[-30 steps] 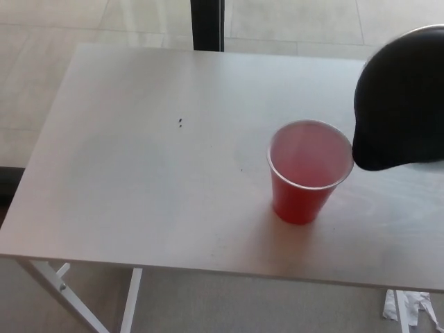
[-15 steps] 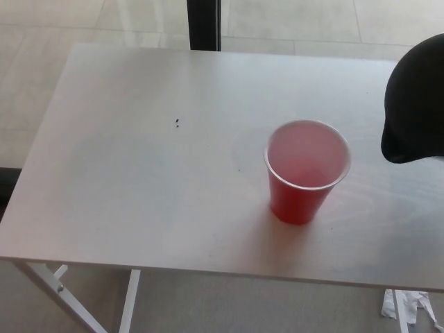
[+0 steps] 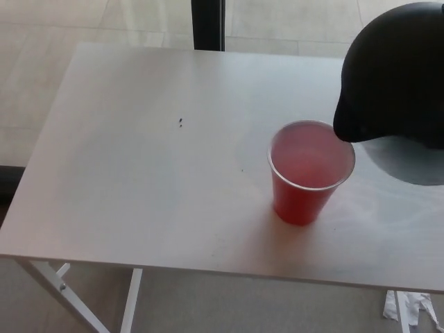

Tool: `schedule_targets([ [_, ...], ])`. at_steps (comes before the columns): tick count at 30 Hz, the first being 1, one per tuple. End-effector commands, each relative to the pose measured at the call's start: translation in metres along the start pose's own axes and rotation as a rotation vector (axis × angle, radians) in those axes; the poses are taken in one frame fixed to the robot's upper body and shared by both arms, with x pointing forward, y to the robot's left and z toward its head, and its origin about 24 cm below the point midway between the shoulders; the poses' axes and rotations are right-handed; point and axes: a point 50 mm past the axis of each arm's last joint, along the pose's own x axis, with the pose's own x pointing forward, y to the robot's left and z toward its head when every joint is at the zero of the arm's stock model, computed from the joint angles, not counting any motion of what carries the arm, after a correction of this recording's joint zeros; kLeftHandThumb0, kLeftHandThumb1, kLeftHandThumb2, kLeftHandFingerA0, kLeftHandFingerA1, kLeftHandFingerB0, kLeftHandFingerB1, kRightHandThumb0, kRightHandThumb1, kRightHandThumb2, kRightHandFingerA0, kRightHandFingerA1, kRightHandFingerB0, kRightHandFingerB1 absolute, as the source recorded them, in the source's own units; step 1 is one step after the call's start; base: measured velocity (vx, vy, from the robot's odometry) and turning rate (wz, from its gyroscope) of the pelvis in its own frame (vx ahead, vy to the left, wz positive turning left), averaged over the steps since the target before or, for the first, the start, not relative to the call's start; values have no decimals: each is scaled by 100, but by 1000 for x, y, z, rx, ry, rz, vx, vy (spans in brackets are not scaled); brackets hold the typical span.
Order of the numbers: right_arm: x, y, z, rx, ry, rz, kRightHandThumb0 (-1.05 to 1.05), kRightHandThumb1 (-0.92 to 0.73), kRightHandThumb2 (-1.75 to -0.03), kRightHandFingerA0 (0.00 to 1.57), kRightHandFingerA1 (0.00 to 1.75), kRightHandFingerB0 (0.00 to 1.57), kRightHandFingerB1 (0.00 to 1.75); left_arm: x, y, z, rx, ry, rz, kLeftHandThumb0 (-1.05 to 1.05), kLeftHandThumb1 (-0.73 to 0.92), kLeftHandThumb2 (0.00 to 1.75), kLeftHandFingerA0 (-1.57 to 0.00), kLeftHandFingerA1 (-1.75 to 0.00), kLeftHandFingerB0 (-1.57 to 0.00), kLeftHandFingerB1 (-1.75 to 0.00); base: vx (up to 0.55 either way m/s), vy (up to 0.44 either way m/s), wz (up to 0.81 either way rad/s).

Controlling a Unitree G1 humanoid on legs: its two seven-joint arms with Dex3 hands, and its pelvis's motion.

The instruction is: The robot uses its right hand to lift up a kettle kept on the middle of the desk by its handle and tilt it into a glass kept next to it to pour out water

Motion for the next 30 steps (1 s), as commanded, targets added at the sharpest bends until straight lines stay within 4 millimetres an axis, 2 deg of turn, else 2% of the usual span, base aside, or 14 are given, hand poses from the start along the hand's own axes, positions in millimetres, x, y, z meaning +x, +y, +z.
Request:
schedule_targets([
  [1,3,-12,7,-25,12,-49,-17,-43,-131,88,172,77,149,-1,5,4,9,-8,12,-105,71,82,-61,-79,-40,-128,0,0,0],
  [3,2,-6,9,7,17,-48,-13,-42,-134,93,171,79,157,-1,5,4,13,-7,7,-105,72,83,-60,-79,-39,-128,0,0,0],
  [5,1,-6,9,15,15,-46,-13,-42,-134,93,171,79,157,-1,5,4,13,-8,7,-105,72,83,-60,-79,-39,-128,0,0,0],
  [7,-1,0,11,-3,-12,-30,-15,-46,-126,89,175,76,160,-1,5,4,10,-7,6,-105,71,83,-59,-78,-39,-126,0,0,0],
  [9,-1,3,13,-10,-5,-31,-17,-44,-127,88,175,76,157,-1,5,4,11,-4,7,-105,72,83,-59,-78,-39,-126,0,0,0],
  [10,0,6,15,-15,3,-25,-16,-49,-117,87,175,74,152,-1,5,5,17,-4,3,-105,72,83,-60,-80,-40,-128,0,0,0],
  [11,1,8,15,-20,6,-23,-15,-50,-116,87,175,78,147,-1,5,4,18,-6,2,-105,72,83,-60,-79,-40,-127,0,0,0],
  [14,1,11,17,-23,3,-20,-14,-49,-118,87,175,79,144,-1,5,4,14,-3,2,-105,71,83,-59,-79,-40,-127,0,0,0],
  [15,2,14,18,-9,-5,-15,-18,-48,-118,118,139,95,121,-1,5,4,11,-4,2,-105,71,82,-58,-77,-40,-124,0,0,0],
  [16,1,16,18,-3,-9,-12,-18,-48,-118,118,139,95,121,-2,5,3,11,-3,2,-105,71,82,-58,-77,-40,-124,0,0,0],
  [17,2,20,17,18,3,-13,-13,-44,-127,90,170,83,147,-2,6,3,16,-1,3,-105,73,83,-56,-76,-39,-125,0,0,0],
  [22,1,25,14,-1,-4,3,-15,-46,-128,91,171,81,148,-2,5,2,10,3,3,-105,72,84,-58,-77,-37,-127,0,0,0],
  [26,1,30,7,-5,17,7,-20,-44,-125,99,158,86,142,-2,5,2,15,-5,9,-105,71,83,-61,-79,-42,-126,0,0,0],
  [30,-1,30,4,-12,28,9,-21,-44,-126,97,160,83,147,-1,5,3,4,-7,3,-105,72,83,-61,-79,-40,-127,0,0,0],
])
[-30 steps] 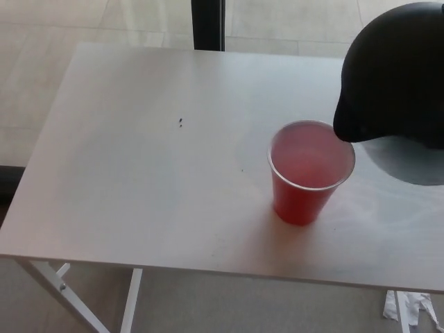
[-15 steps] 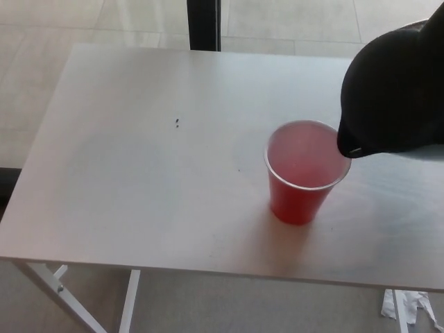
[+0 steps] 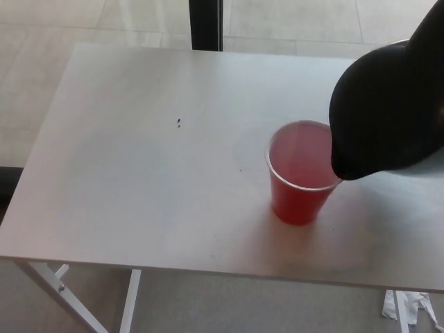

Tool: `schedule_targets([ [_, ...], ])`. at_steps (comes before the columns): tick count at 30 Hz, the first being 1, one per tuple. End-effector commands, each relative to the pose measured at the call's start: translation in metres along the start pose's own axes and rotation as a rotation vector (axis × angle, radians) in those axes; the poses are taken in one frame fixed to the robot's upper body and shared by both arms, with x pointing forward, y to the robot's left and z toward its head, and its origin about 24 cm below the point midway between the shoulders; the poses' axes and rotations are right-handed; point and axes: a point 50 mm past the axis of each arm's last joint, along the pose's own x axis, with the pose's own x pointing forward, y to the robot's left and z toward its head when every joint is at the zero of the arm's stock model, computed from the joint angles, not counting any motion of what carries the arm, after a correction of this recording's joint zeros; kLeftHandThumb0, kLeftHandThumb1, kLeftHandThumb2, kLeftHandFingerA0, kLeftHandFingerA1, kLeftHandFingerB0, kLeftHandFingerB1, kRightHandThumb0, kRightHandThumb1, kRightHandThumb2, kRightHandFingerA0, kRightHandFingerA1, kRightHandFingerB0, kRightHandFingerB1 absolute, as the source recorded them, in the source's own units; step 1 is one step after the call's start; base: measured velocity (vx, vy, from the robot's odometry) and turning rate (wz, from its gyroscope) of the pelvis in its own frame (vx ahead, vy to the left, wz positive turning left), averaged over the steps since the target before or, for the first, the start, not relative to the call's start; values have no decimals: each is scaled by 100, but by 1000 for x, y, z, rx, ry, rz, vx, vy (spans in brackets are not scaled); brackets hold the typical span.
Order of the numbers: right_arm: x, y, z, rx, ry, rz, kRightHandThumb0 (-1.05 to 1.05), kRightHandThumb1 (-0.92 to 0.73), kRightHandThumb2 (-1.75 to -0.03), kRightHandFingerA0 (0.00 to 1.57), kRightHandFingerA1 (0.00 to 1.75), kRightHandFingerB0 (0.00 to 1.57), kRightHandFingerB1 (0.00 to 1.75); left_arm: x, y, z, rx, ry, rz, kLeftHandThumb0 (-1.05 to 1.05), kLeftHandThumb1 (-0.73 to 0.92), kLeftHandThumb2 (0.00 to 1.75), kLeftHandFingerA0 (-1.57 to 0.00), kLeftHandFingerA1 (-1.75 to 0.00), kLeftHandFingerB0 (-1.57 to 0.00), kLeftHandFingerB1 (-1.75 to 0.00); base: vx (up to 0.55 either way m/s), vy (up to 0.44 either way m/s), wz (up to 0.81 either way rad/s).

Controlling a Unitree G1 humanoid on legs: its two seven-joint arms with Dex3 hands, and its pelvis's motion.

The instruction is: The robot uses its right hand to lift up a kettle kept on the middle of the desk by its handle and tilt it into a glass kept next to it to pour out water

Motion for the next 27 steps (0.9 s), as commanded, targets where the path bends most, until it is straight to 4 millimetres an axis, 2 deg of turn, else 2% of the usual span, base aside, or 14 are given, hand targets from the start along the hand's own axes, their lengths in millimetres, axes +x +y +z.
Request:
schedule_targets([
  [1,0,-6,4,-11,-31,-55,-21,-43,-127,98,159,84,146,-1,5,3,3,-2,5,-105,72,83,-59,-80,-39,-128,0,0,0],
  [3,0,-5,4,5,-36,-48,-19,-42,-129,100,157,85,147,-2,5,4,14,-11,1,-105,73,84,-57,-78,-38,-127,0,0,0],
  [8,-1,0,7,-16,-73,-56,-17,-46,-125,92,171,76,156,-2,5,4,4,-6,-2,-105,73,83,-60,-79,-40,-127,0,0,0],
  [10,0,0,7,-17,-71,-57,-16,-51,-116,91,173,75,155,-1,5,3,-10,1,-2,-105,72,84,-58,-78,-38,-126,0,0,0],
  [11,0,0,8,-12,-75,-59,-21,-51,-115,122,140,98,125,-1,5,3,-11,2,-1,-105,72,83,-56,-76,-35,-126,0,0,0],
  [12,0,0,8,-10,-77,-60,-17,-53,-113,91,175,72,162,-1,5,3,-9,1,0,-105,73,83,-57,-77,-35,-127,0,0,0],
  [16,2,-2,8,-13,-54,-74,-14,-55,-110,88,175,69,161,-1,4,3,-4,-1,-2,-105,73,84,-58,-78,-37,-127,0,0,0],
  [18,4,-3,7,2,-28,-83,-12,-49,-122,91,174,77,154,-1,4,3,-15,-2,-4,-105,72,84,-57,-79,-37,-127,0,0,0],
  [21,5,-5,7,-8,-24,-90,-14,-53,-118,95,171,76,156,-1,5,4,-6,-6,-6,-105,73,84,-57,-78,-36,-128,0,0,0],
  [23,8,-9,6,-30,39,-102,-15,-52,-119,92,169,79,146,-1,5,5,-6,-9,-6,-105,73,83,-57,-78,-39,-124,0,0,0],
  [24,10,-14,8,-53,54,-122,-22,-52,-114,115,137,92,120,-2,5,5,4,-12,-11,-105,73,83,-54,-77,-37,-126,0,0,0],
  [25,10,-14,8,-55,57,-124,-22,-52,-114,115,137,92,120,-2,6,5,5,-12,-11,-105,73,83,-54,-77,-37,-126,0,0,0],
  [26,12,-17,8,-78,57,-146,-17,-52,-108,117,136,81,102,-2,6,5,2,-10,-9,-105,72,83,-57,-78,-38,-125,0,0,0],
  [27,13,-20,10,-83,55,-155,-13,-54,-109,90,175,70,142,-2,6,6,-3,-12,-11,-105,71,83,-54,-79,-37,-127,0,0,0],
])
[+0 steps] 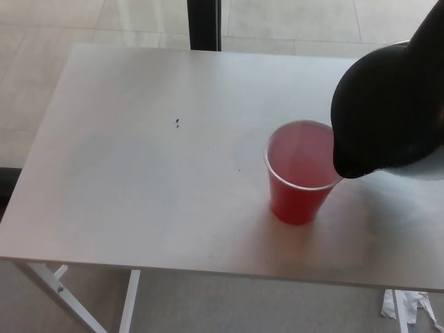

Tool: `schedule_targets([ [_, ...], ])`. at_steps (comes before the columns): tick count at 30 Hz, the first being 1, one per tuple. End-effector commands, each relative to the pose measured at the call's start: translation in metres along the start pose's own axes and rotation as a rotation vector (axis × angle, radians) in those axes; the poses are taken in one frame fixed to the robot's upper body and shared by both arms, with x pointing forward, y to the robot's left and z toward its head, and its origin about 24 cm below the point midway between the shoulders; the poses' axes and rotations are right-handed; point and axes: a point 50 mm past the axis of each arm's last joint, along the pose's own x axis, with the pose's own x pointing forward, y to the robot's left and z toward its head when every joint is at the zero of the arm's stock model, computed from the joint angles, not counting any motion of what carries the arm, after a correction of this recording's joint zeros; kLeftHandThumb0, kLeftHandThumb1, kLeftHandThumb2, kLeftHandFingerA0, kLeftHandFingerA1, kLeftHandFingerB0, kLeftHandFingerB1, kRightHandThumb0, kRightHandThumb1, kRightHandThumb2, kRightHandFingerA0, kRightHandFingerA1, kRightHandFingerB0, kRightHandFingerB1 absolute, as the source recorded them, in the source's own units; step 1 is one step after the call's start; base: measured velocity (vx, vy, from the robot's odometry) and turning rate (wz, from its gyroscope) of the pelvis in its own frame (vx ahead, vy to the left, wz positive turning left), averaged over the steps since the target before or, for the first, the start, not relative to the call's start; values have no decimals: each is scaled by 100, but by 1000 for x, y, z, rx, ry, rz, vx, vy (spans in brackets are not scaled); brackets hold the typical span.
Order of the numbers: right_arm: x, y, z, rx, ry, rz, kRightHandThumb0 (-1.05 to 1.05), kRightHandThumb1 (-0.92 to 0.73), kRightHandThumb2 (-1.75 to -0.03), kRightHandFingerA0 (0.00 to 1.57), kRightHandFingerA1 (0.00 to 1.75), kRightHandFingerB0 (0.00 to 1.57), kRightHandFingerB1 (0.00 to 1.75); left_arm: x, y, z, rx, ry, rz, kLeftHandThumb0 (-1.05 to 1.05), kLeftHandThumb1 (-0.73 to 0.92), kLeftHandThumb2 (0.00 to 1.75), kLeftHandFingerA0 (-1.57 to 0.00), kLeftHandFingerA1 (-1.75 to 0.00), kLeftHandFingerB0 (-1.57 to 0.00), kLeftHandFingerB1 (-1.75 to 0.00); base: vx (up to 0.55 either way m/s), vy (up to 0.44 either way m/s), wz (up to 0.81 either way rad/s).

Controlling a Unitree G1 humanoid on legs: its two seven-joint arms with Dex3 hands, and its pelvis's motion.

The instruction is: The robot uses its right hand to lift up a kettle kept on the middle of the desk by its handle and tilt it into a glass kept next to it to pour out water

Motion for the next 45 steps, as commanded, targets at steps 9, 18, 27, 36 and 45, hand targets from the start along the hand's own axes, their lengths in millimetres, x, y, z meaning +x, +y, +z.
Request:
schedule_targets([
  [9,17,-39,14,-45,53,-146,-18,-57,-93,92,166,84,75,-2,8,5,2,-4,13,-105,73,83,-56,-77,-39,-124,0,0,0],
  [18,15,-38,22,-33,43,-120,-11,-54,-109,95,171,81,139,-2,8,8,12,-16,-1,-105,74,84,-55,-80,-35,-130,0,0,0],
  [27,13,-21,23,-48,20,-81,-16,-52,-97,105,161,90,105,-1,7,8,19,-17,2,-105,73,84,-54,-78,-38,-127,0,0,0],
  [36,16,-16,24,-71,13,-80,-14,-51,-108,86,169,77,141,0,7,12,23,-22,-1,-105,74,84,-54,-78,-39,-126,0,0,0],
  [45,13,-18,18,-71,-1,-86,-16,-65,-75,95,163,83,72,0,7,13,21,-28,4,-105,75,85,-57,-78,-42,-124,0,0,0],
])
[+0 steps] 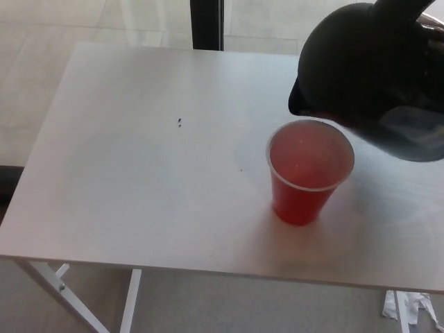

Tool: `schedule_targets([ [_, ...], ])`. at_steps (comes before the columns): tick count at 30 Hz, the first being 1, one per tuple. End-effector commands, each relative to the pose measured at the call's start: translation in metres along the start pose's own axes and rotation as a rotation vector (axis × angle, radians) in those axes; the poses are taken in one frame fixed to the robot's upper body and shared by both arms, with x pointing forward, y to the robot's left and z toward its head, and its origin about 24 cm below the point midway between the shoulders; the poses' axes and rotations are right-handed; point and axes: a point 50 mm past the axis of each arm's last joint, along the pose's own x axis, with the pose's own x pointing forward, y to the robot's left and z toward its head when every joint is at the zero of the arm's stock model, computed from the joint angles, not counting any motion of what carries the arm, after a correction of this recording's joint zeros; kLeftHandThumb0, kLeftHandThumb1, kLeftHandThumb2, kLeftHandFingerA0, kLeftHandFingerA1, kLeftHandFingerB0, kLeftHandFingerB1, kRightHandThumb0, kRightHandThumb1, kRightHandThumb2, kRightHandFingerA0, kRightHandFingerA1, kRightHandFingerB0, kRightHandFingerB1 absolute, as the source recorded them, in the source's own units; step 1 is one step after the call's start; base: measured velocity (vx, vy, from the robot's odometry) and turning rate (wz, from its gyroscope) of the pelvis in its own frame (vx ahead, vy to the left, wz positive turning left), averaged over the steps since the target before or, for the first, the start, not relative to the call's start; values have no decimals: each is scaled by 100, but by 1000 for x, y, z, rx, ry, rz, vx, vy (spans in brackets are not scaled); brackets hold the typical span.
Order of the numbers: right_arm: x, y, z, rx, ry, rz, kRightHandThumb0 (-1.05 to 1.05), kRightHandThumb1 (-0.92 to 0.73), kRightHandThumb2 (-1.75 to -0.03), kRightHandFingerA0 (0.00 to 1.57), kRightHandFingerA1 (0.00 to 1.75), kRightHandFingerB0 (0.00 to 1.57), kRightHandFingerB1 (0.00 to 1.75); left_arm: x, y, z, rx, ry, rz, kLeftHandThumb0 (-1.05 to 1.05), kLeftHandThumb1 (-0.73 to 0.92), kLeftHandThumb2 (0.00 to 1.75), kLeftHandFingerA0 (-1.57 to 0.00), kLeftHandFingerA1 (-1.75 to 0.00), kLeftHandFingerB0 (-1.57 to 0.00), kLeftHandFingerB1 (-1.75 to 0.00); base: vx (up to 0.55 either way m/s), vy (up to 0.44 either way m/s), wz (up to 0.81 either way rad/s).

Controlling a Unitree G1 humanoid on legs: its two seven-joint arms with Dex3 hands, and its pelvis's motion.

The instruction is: The robot uses its right hand to lift up a kettle kept on the middle of the desk by its handle and tilt it into a glass kept next to it to pour out water

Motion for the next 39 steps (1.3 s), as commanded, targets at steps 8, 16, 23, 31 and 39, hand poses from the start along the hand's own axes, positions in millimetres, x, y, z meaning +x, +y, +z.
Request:
schedule_targets([
  [8,-2,-13,4,-2,-80,-61,-20,-58,-82,99,162,91,88,-3,8,3,11,1,20,-105,73,85,-56,-79,-41,-125,0,0,0],
  [16,-3,-13,8,1,-104,-56,-14,-61,-90,87,172,83,116,-2,8,5,12,-6,22,-105,75,84,-56,-79,-40,-126,0,0,0],
  [23,-7,-18,9,-26,-138,-63,-21,-59,-103,88,175,76,157,-2,9,5,-10,-1,22,-105,74,84,-55,-77,-37,-126,0,0,0],
  [31,-12,-19,12,-34,-182,-66,-22,-58,-102,87,175,75,155,-4,10,3,0,-4,23,-105,75,84,-58,-81,-39,-128,0,0,0],
  [39,-14,-23,8,-27,-178,-75,-18,-55,-115,90,175,77,154,-4,10,3,1,0,22,-105,74,85,-54,-80,-39,-128,0,0,0],
])
